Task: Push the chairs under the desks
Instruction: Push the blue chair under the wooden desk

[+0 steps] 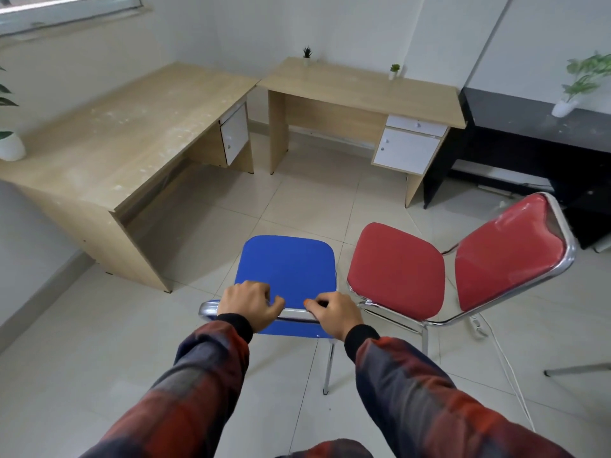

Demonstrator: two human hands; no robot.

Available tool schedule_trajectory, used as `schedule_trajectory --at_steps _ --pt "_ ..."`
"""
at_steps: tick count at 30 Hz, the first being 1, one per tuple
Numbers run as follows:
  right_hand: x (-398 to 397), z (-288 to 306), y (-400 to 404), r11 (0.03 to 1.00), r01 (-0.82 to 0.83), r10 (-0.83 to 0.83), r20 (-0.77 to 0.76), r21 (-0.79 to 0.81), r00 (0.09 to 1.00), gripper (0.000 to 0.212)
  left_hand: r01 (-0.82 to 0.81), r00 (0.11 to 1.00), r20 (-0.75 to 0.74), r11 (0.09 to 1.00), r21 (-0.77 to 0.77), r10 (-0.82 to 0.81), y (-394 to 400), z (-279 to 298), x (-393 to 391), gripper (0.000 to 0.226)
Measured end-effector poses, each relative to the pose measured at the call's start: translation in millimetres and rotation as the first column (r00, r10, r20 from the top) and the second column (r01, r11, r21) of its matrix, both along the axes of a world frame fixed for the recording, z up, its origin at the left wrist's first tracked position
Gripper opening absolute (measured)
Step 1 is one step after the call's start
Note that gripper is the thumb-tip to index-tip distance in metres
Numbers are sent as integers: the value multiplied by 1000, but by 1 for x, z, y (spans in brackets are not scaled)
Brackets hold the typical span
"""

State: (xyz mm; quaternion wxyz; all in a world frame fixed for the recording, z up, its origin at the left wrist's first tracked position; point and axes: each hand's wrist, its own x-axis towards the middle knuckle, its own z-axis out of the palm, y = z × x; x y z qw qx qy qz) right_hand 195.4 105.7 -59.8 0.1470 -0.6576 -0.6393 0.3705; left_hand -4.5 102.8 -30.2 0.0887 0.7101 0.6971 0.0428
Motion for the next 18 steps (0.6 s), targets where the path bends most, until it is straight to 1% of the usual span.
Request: schedule_trajectory --at_steps 4,8,18 --pt "-18 -3 4 1000 31 -31 2 0 1000 41 6 1000 13 1000 -10 -6 9 -1 -19 37" --pt "-34 -2 11 1000 18 -18 3 12 1000 38 13 1000 6 1000 -13 -12 22 -3 -34 36" --pt "-30 3 43 999 34 -33 -25 33 999 44 21 1000 -12 1000 -6 -21 52 -2 -29 37"
